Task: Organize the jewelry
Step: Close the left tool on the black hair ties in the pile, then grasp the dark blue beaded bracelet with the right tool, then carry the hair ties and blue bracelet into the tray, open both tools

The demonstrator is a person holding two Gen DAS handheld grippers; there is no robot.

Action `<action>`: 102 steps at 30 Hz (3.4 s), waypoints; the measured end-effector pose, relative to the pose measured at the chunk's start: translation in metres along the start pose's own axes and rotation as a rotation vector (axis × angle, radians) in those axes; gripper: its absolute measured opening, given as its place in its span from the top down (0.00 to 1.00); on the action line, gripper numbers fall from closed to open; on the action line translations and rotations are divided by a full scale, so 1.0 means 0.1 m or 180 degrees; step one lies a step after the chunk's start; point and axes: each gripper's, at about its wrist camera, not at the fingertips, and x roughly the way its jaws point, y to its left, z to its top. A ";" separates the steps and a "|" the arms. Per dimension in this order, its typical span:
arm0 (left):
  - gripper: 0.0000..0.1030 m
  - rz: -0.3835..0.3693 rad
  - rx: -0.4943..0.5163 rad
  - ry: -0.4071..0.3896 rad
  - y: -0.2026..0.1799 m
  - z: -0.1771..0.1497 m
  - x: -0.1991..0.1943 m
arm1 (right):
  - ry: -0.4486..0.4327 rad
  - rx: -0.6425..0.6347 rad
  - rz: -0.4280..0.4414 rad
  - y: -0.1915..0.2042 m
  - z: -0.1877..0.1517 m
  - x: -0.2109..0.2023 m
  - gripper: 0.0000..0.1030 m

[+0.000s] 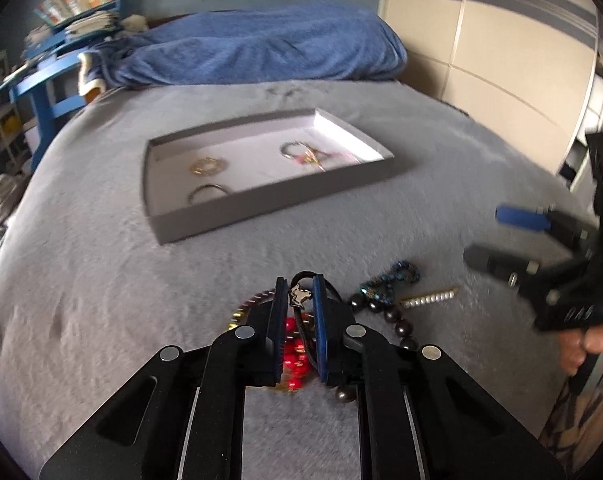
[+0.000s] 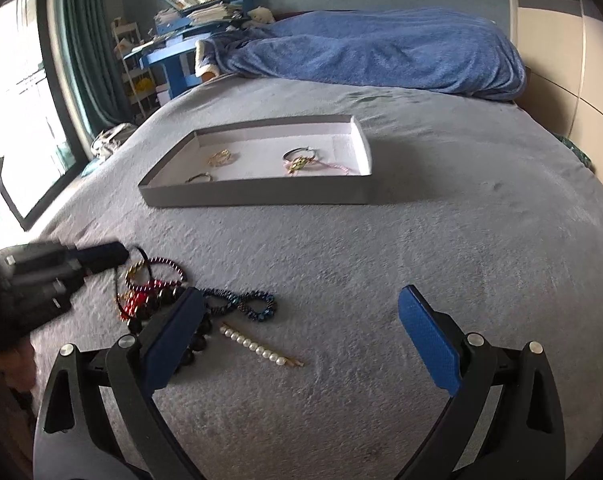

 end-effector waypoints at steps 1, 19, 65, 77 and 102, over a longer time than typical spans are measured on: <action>0.87 0.0019 -0.0038 -0.0026 0.04 0.01 -0.04 | 0.0023 -0.0037 0.0011 0.03 -0.01 0.02 0.07; 0.87 0.0151 -0.0408 -0.0209 0.38 0.12 -0.24 | 0.0466 -0.0374 0.0107 0.27 -0.09 0.56 0.45; 0.87 0.0143 -0.0119 -0.0272 0.51 0.67 0.04 | -0.0220 0.0226 0.0454 -0.13 0.72 0.28 0.93; 0.87 0.0096 -0.0190 -0.0258 0.68 0.93 0.34 | -0.0376 0.0064 0.0537 0.03 1.21 0.41 0.93; 0.87 -0.0012 -0.0240 0.0017 0.80 1.17 1.07 | -0.0127 0.0024 0.0805 0.38 1.52 1.01 0.93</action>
